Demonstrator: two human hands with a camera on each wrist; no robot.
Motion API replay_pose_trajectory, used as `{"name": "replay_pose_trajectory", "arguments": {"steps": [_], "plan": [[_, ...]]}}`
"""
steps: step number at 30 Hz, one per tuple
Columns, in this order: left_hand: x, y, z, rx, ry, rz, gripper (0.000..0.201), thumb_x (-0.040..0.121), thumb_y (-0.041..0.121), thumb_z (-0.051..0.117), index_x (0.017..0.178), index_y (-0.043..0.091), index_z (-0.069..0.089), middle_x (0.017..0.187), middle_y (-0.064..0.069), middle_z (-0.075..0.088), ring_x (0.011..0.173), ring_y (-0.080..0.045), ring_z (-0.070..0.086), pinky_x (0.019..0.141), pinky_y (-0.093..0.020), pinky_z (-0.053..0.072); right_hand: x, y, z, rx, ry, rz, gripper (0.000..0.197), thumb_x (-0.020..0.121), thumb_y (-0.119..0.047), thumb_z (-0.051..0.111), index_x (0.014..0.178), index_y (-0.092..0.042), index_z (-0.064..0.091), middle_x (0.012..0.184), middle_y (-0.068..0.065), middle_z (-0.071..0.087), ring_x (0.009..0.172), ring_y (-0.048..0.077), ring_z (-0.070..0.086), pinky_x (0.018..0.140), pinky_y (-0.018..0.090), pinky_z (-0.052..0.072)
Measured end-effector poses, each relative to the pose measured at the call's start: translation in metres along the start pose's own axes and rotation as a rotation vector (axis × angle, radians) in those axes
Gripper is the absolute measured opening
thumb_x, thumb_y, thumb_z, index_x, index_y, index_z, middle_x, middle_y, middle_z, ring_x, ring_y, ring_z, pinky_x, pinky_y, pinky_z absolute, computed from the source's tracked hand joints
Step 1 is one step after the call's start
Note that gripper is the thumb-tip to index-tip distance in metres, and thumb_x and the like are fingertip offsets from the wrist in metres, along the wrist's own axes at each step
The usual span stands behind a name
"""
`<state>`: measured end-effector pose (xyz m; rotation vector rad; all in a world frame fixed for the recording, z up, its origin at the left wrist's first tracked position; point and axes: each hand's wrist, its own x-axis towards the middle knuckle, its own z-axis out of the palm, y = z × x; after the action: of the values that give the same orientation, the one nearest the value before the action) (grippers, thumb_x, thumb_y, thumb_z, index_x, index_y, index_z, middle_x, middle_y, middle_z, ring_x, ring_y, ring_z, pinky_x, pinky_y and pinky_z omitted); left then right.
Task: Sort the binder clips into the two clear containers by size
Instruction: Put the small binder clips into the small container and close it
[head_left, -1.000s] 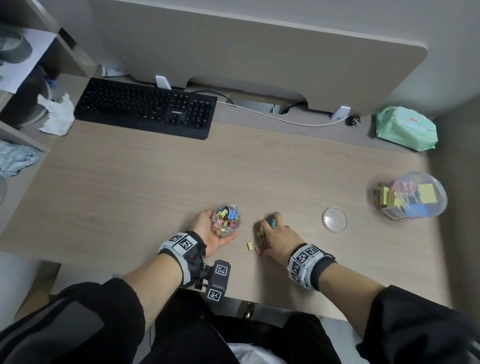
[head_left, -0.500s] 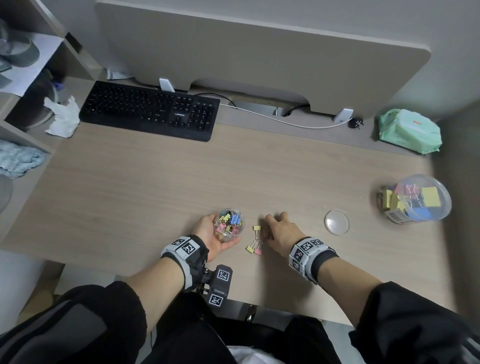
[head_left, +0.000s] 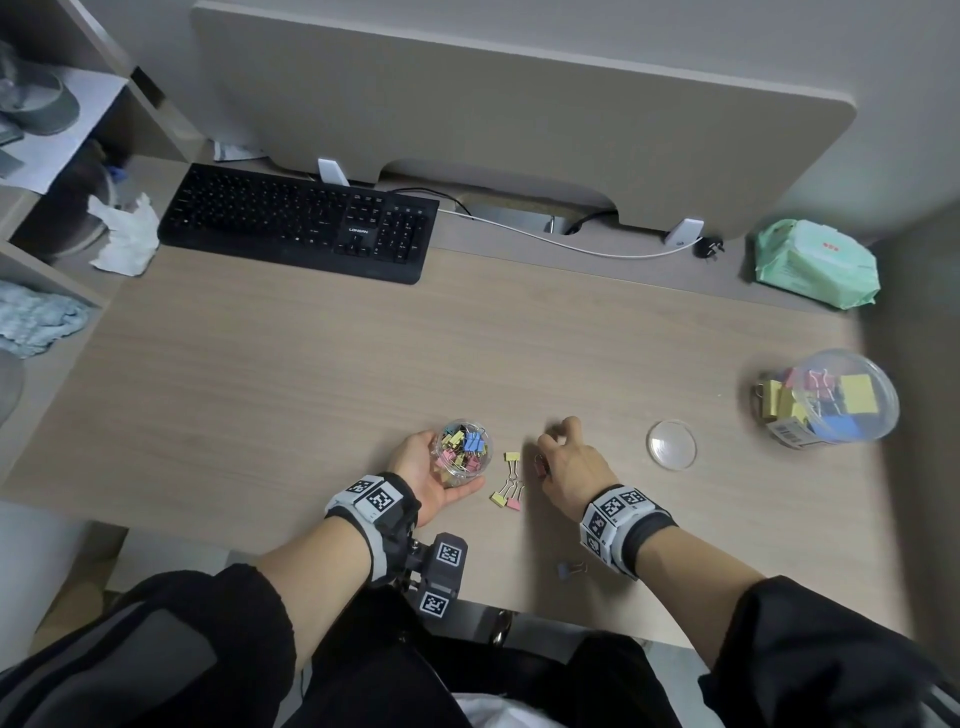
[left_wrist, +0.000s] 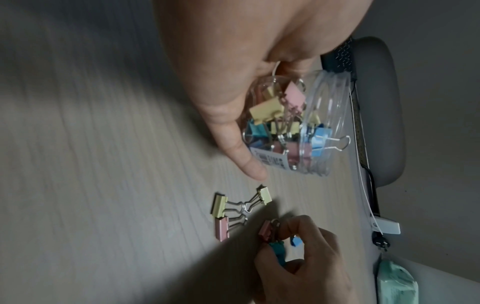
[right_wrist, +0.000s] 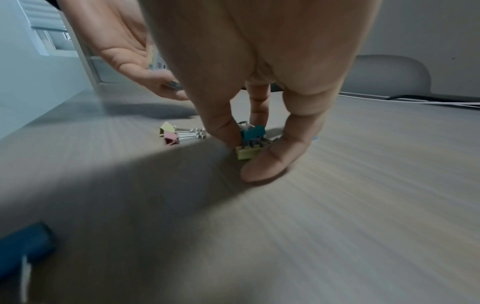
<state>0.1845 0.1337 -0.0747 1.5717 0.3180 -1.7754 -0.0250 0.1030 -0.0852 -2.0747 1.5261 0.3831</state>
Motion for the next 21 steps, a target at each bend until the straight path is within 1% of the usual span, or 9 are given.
{"name": "replay_pose_trajectory", "arguments": {"steps": [2, 5, 9, 12, 14, 17, 18, 21], "plan": [[0.001, 0.000, 0.000, -0.002, 0.004, -0.004, 0.046, 0.108, 0.034, 0.037, 0.133, 0.004, 0.063, 0.128, -0.022, 0.068, 0.107, -0.038, 0.069, 0.058, -0.048, 0.063, 0.003, 0.003, -0.002, -0.023, -0.028, 0.017, 0.028, 0.087, -0.013, 0.053, 0.115, -0.011, 0.049, 0.122, 0.015, 0.036, 0.081, 0.040, 0.063, 0.065, 0.037, 0.045], [0.002, -0.001, 0.000, 0.004, 0.011, -0.012, 0.046, 0.109, 0.034, 0.037, 0.133, 0.005, 0.063, 0.128, -0.022, 0.068, 0.106, -0.038, 0.069, 0.057, -0.047, 0.063, 0.005, 0.006, -0.004, -0.031, -0.040, 0.029, 0.032, 0.087, -0.013, 0.052, 0.118, -0.012, 0.048, 0.121, 0.014, 0.039, 0.087, 0.041, 0.063, 0.065, 0.035, 0.041], [0.001, -0.002, 0.002, 0.006, 0.010, -0.012, 0.046, 0.109, 0.035, 0.037, 0.134, 0.005, 0.062, 0.128, -0.022, 0.068, 0.105, -0.039, 0.069, 0.056, -0.048, 0.062, 0.005, 0.009, -0.004, 0.005, 0.008, 0.024, 0.031, 0.087, -0.011, 0.049, 0.117, -0.009, 0.051, 0.117, 0.016, 0.043, 0.087, 0.041, 0.062, 0.069, 0.038, 0.044], [0.002, -0.002, 0.002, 0.009, 0.020, -0.011, 0.046, 0.109, 0.035, 0.037, 0.134, 0.005, 0.061, 0.129, -0.023, 0.067, 0.104, -0.039, 0.069, 0.054, -0.048, 0.062, 0.002, 0.011, -0.005, 0.033, 0.020, 0.015, 0.029, 0.086, -0.011, 0.051, 0.115, -0.006, 0.055, 0.113, 0.015, 0.047, 0.089, 0.040, 0.061, 0.072, 0.036, 0.044], [0.003, -0.003, 0.003, 0.015, 0.021, -0.015, 0.046, 0.109, 0.035, 0.038, 0.134, 0.005, 0.061, 0.128, -0.023, 0.068, 0.104, -0.040, 0.069, 0.054, -0.048, 0.062, 0.000, 0.012, -0.009, 0.097, 0.033, 0.019, 0.026, 0.086, -0.013, 0.053, 0.110, -0.006, 0.057, 0.108, 0.014, 0.051, 0.090, 0.039, 0.060, 0.075, 0.036, 0.045], [0.005, -0.006, 0.005, 0.036, 0.021, -0.014, 0.046, 0.109, 0.035, 0.038, 0.134, 0.005, 0.062, 0.127, -0.023, 0.068, 0.104, -0.039, 0.069, 0.054, -0.048, 0.062, 0.001, 0.013, -0.014, 0.241, 0.075, 0.017, 0.013, 0.086, -0.017, 0.057, 0.095, -0.007, 0.059, 0.096, 0.014, 0.057, 0.086, 0.038, 0.060, 0.074, 0.035, 0.048], [0.005, -0.007, 0.006, 0.045, 0.019, -0.015, 0.045, 0.108, 0.034, 0.038, 0.134, 0.005, 0.062, 0.127, -0.023, 0.068, 0.105, -0.040, 0.069, 0.055, -0.048, 0.062, 0.001, 0.014, -0.017, 0.271, 0.080, 0.022, 0.010, 0.085, -0.016, 0.059, 0.091, -0.008, 0.059, 0.093, 0.014, 0.060, 0.085, 0.037, 0.060, 0.072, 0.033, 0.047], [0.005, -0.011, 0.010, 0.060, 0.004, -0.025, 0.045, 0.108, 0.035, 0.039, 0.134, 0.007, 0.061, 0.127, -0.023, 0.068, 0.107, -0.041, 0.069, 0.057, -0.049, 0.062, 0.000, 0.014, -0.027, 0.340, 0.086, 0.041, 0.006, 0.082, -0.009, 0.060, 0.087, -0.009, 0.060, 0.089, 0.011, 0.065, 0.083, 0.032, 0.061, 0.067, 0.026, 0.039]]}}
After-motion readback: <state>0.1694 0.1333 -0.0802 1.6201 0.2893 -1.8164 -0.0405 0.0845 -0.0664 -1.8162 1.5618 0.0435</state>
